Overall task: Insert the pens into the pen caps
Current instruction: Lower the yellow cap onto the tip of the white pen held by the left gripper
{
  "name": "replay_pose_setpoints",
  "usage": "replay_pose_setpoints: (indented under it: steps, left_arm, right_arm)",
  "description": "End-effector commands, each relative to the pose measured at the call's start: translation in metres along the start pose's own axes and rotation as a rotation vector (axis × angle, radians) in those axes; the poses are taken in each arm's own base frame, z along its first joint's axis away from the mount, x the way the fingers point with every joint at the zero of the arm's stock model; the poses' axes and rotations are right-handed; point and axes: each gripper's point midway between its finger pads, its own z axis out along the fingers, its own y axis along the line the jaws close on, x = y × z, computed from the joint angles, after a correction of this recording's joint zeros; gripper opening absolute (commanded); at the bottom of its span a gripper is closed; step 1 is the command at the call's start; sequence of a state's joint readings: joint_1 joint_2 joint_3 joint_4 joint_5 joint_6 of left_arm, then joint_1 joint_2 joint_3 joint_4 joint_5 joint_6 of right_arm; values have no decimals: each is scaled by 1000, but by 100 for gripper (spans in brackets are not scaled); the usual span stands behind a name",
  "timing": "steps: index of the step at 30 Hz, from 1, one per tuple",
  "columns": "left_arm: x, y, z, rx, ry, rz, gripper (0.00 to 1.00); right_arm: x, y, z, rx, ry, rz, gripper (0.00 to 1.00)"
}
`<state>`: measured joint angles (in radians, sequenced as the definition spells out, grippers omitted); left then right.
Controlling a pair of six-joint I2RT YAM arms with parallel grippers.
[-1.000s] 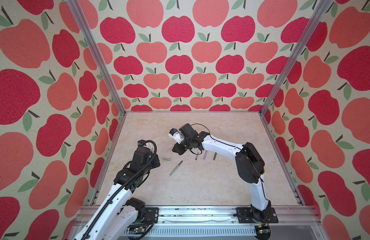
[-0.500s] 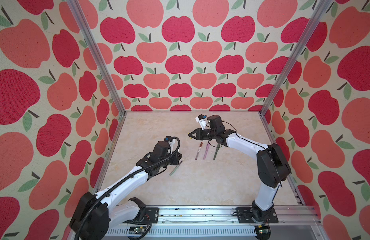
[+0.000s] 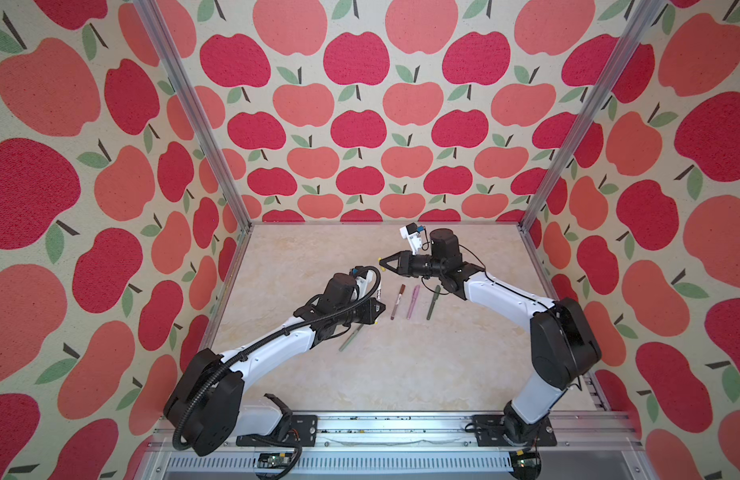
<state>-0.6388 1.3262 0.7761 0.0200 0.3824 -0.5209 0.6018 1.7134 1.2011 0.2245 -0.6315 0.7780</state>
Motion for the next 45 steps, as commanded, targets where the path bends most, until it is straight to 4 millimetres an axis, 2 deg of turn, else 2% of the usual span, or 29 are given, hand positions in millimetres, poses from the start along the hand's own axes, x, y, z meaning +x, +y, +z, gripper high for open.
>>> replay_pose_setpoints:
  steps: [1, 21, 45]
  left_arm:
    - [-12, -12, 1, 32, -28, 35, 0]
    - [-17, -12, 1, 22, -30, 42, 0]
    - [-21, -7, -6, -17, -67, 43, 0]
  right_arm:
    - [0, 4, 1, -48, -5, 27, 13]
    - [11, -6, 11, -49, 19, 54, 12]
    - [15, 0, 12, -48, 25, 34, 11]
